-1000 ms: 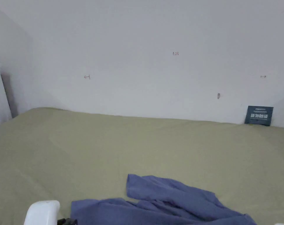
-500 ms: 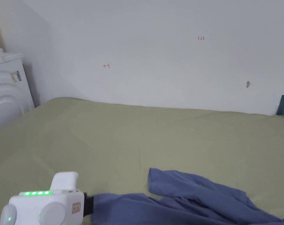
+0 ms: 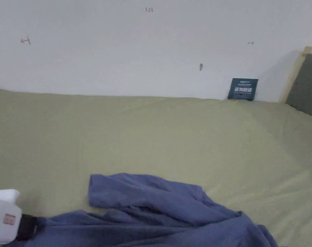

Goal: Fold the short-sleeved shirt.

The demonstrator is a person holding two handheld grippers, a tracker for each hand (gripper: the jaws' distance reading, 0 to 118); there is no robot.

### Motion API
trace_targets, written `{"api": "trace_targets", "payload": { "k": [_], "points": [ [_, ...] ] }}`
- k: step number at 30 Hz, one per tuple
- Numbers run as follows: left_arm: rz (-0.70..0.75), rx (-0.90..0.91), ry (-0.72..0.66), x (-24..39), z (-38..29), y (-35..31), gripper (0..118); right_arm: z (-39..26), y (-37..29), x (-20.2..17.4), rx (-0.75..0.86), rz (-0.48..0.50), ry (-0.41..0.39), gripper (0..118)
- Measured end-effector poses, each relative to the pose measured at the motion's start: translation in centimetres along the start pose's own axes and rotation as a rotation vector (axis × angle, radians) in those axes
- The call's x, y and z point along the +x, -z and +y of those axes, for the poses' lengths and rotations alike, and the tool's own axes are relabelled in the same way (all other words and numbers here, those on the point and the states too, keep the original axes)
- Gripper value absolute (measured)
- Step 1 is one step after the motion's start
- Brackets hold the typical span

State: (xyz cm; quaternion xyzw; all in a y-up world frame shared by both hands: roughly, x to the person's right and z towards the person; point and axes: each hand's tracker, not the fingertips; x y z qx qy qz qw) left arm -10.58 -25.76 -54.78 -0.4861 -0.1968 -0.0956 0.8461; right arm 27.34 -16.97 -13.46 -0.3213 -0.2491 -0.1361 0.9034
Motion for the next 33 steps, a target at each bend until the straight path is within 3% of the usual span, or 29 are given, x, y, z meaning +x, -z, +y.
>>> {"api": "trace_targets", "payload": {
  "k": [1, 2, 3, 4, 5, 8, 10, 12, 13, 15, 16, 17, 18, 19, 20, 25, 33],
  "points": [
    [-0.080, 0.015, 0.000, 0.0, -0.3, -0.6, 1, 0.2, 0.9, 1.0, -0.005, 0.031, 0.045, 18],
    [-0.182, 0.059, -0.044, -0.7, -0.7, -1.2, 1, 0.5, 1.9, 1.6, -0.022, 0.061, 0.064, 47],
    [-0.223, 0.034, -0.081, -0.7, -0.9, -1.3, 1, 0.9, 3.1, 2.2, -0.039, 0.088, 0.060, 84],
    [-0.217, -0.004, -0.085, -0.3, -1.1, -1.3, 1, 1.2, 4.9, 2.9, -0.073, 0.138, 0.028, 110],
    [-0.185, -0.002, -0.068, 0.1, -1.4, -1.4, 1, 1.4, 6.5, 3.3, -0.077, 0.143, -0.027, 110],
    [-0.169, 0.003, -0.034, 1.4, -0.8, -4.3, 1, 2.2, 10.6, 3.5, -0.139, 0.161, -0.117, 110],
    [-0.181, -0.007, -0.047, 1.8, -1.3, -4.9, 1, 2.6, 12.9, 3.5, -0.185, 0.219, -0.119, 110],
    [-0.197, 0.003, -0.066, 0.8, -0.9, -4.9, 1, 2.8, 15.0, 3.2, -0.166, 0.179, -0.127, 109],
    [-0.209, 0.006, -0.075, 0.8, -1.1, -5.2, 1, 2.9, 16.0, 3.1, -0.180, 0.162, -0.143, 100],
    [-0.235, 0.013, -0.123, -0.8, -1.0, -4.6, 1, 3.1, 17.0, 2.8, -0.273, 0.092, -0.149, 50],
    [-0.238, 0.016, -0.124, -0.8, -1.0, -4.9, 1, 3.2, 16.8, 2.9, -0.288, 0.129, -0.136, 35],
    [-0.240, 0.023, -0.129, -0.8, -1.0, -5.2, 1, 3.2, 16.6, 2.5, -0.270, 0.157, -0.137, 35],
    [-0.245, 0.032, -0.127, -0.8, -1.0, -5.5, 1, 3.1, 16.1, 2.1, -0.240, 0.167, -0.160, 6],
    [-0.255, 0.037, -0.125, -1.4, -0.8, -5.1, 1, 3.1, 15.4, 1.3, -0.185, 0.108, -0.221, 5],
    [-0.258, 0.042, -0.132, -1.3, -0.7, -5.3, 1, 3.3, 14.9, 0.7, -0.170, 0.113, -0.242, 5],
    [-0.361, 0.147, -0.186, -1.5, 0.7, -7.5, 1, 5.4, 12.1, 0.0, -0.079, 0.184, -0.199, 5],
    [-0.393, 0.286, -0.166, -1.9, 5.2, -12.8, 1, 11.3, 9.6, -1.2, 0.056, 0.277, -0.184, 6]
  ]
}}
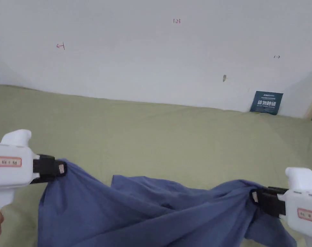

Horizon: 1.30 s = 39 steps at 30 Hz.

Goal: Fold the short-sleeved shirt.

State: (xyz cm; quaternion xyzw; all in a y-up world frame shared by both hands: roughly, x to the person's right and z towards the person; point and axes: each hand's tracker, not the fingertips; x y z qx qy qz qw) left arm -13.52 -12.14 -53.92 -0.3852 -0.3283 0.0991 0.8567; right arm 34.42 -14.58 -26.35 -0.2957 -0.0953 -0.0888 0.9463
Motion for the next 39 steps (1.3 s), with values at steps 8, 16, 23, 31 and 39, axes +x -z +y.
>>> {"api": "trace_targets", "payload": {
  "k": [8, 16, 23, 31, 39],
  "points": [
    [-0.020, 0.118, -0.011, 0.9, 8.6, -2.3, 1, 9.9, 1.1, -1.1, 0.109, 0.009, -0.030, 6],
    [0.034, 0.184, 0.047, 1.6, 16.2, -3.5, 1, 17.8, 2.9, -2.3, 0.227, 0.030, -0.033, 5],
    [0.112, 0.237, 0.081, 1.4, 18.4, -5.5, 1, 21.8, 4.1, -0.4, 0.258, -0.018, 0.006, 6],
    [0.127, 0.257, 0.068, -1.6, 19.5, -5.4, 1, 23.9, 4.1, 1.6, 0.294, 0.025, 0.043, 6],
    [0.083, 0.205, 0.045, -3.7, 15.8, -3.6, 1, 20.4, 4.9, 3.0, 0.271, 0.067, 0.058, 6]
  ]
}}
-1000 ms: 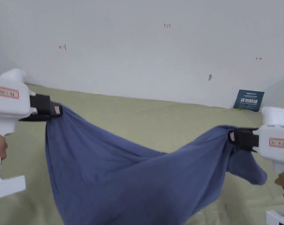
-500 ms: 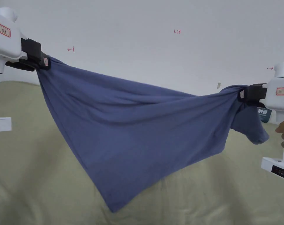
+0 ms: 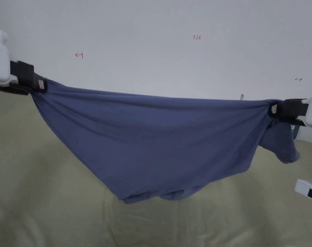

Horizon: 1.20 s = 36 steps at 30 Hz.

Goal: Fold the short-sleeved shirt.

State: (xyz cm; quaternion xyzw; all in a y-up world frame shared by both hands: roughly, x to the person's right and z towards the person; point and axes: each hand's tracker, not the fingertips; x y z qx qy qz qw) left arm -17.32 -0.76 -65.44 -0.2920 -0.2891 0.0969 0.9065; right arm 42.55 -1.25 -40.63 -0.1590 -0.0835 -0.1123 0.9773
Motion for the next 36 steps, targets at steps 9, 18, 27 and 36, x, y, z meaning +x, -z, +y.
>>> {"api": "trace_targets", "payload": {
  "k": [9, 18, 27, 36],
  "points": [
    [-0.078, -0.140, -0.069, -3.0, -9.5, -0.2, 1, -9.1, -2.6, 2.8, -0.089, 0.052, 0.070, 6],
    [-0.101, -0.266, -0.107, -4.6, -19.3, -3.4, 1, -18.4, -8.0, 3.6, -0.270, 0.063, 0.043, 6],
    [-0.088, -0.434, -0.188, -5.7, -28.8, -6.4, 1, -25.7, -12.5, 3.1, -0.424, 0.053, 0.067, 6],
    [-0.087, -0.527, -0.236, -5.3, -33.6, -8.3, 4, -28.7, -14.9, 2.2, -0.478, -0.014, 0.098, 7]
  ]
}}
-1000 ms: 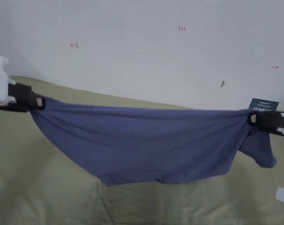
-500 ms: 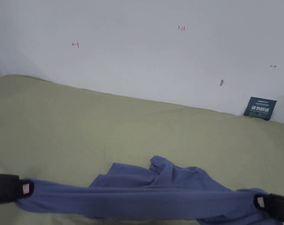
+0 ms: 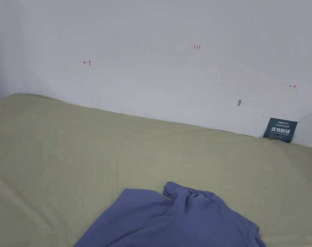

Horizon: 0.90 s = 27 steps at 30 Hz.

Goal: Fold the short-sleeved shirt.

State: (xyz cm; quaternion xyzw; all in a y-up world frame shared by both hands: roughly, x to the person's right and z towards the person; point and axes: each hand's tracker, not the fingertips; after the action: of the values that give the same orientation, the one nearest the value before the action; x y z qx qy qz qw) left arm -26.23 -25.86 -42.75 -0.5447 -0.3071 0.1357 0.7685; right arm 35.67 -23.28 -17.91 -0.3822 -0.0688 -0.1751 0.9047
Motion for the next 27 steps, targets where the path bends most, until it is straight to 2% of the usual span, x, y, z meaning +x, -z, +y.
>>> {"api": "trace_targets", "payload": {
  "k": [1, 2, 3, 4, 5, 8, 11, 14, 16, 17, 18, 19, 20, 21, 22, 24, 27],
  "points": [
    [0.043, -0.012, -0.014, 0.2, -0.3, 0.0, 16, -0.1, 0.0, 0.7, -0.001, -0.009, 0.003, 18],
    [0.073, -0.026, -0.019, 0.4, -0.5, -0.1, 38, 0.0, -0.3, 0.6, -0.006, -0.018, 0.008, 42],
    [0.079, -0.022, -0.028, 0.7, -0.6, -0.4, 67, 0.2, -0.9, 0.5, -0.018, -0.025, 0.014, 69],
    [0.059, 0.009, -0.033, 1.2, -0.7, -1.4, 88, 0.3, -1.9, 0.3, -0.025, -0.011, 0.013, 90],
    [0.065, 0.049, -0.020, 2.0, -0.8, -2.4, 89, 0.4, -3.1, 0.0, 0.005, -0.015, 0.003, 91],
    [0.188, 0.204, 0.133, 6.2, -0.4, -5.4, 89, 1.2, -7.1, -2.7, 0.124, -0.120, -0.102, 91],
    [0.281, 0.354, 0.297, 11.7, -0.2, -7.0, 88, 1.9, -10.1, -7.2, 0.208, -0.273, -0.100, 91],
    [0.314, 0.428, 0.345, 16.3, -0.5, -7.1, 88, 1.3, -11.8, -11.4, 0.282, -0.293, -0.075, 91],
    [0.324, 0.432, 0.369, 18.8, -1.3, -6.3, 87, 0.2, -12.7, -14.0, 0.334, -0.279, -0.020, 88],
    [0.363, 0.454, 0.396, 20.2, -2.3, -6.0, 82, -0.6, -12.7, -15.1, 0.341, -0.272, -0.001, 81],
    [0.379, 0.486, 0.441, 21.6, -3.6, -5.7, 72, -1.6, -12.8, -16.2, 0.344, -0.265, 0.008, 66],
    [0.393, 0.504, 0.474, 22.7, -5.0, -5.3, 40, -2.6, -12.7, -17.1, 0.334, -0.273, 0.000, 38],
    [0.405, 0.519, 0.493, 23.8, -6.6, -4.9, 13, -3.7, -12.3, -18.1, 0.325, -0.294, -0.023, 15],
    [0.429, 0.528, 0.494, 24.4, -8.0, -4.4, 6, -4.8, -11.9, -19.0, 0.303, -0.330, -0.065, 10],
    [0.452, 0.529, 0.488, 25.0, -9.7, -3.8, 5, -6.0, -11.6, -19.8, 0.290, -0.364, -0.086, 8],
    [0.403, 0.506, 0.472, 25.4, -13.0, -3.3, 0, -8.5, -11.3, -20.5, 0.269, -0.308, -0.098, 2],
    [0.353, 0.486, 0.448, 24.9, -17.5, -2.3, 0, -12.1, -10.8, -22.0, 0.260, -0.279, -0.088, 1]
  ]
}}
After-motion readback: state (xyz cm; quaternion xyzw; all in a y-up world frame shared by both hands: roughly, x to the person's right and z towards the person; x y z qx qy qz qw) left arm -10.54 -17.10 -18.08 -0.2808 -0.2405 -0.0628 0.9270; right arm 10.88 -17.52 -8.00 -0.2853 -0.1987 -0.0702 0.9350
